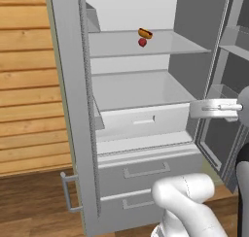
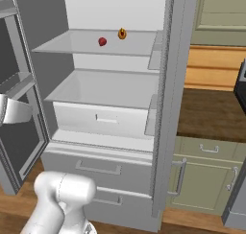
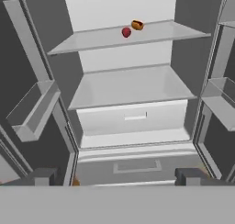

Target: Take the strawberry from the fridge and place it on top of the pancake, located on the dining counter.

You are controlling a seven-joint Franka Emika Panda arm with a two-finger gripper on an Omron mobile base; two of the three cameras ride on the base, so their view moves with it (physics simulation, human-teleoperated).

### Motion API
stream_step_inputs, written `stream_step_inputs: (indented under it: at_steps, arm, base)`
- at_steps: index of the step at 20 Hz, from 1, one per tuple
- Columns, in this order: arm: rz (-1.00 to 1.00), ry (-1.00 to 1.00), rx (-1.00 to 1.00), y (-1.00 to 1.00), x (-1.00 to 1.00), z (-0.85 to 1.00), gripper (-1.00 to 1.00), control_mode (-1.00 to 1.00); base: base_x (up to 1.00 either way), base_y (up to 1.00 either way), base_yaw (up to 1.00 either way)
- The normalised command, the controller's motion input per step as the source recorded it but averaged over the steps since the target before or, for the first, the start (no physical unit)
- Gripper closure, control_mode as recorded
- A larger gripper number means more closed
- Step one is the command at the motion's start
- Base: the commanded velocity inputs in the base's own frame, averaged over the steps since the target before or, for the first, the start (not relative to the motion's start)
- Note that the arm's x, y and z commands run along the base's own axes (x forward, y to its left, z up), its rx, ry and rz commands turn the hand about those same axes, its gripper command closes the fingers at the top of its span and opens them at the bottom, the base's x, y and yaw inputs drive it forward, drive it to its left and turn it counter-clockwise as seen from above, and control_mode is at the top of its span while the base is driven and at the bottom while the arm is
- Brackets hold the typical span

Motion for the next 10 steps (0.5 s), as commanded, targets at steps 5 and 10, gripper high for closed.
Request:
stream_step_inputs:
  at_steps: [5, 10]
  arm:
    - [0.0, -0.31, 0.01, -0.08, 0.12, 0.0, -1.0, -1.0]
    - [0.0, -0.18, 0.03, -0.04, 0.45, 0.05, -1.0, -1.0]
  base:
    - [0.0, 0.0, 0.0]
    - [0.0, 0.0, 0.0]
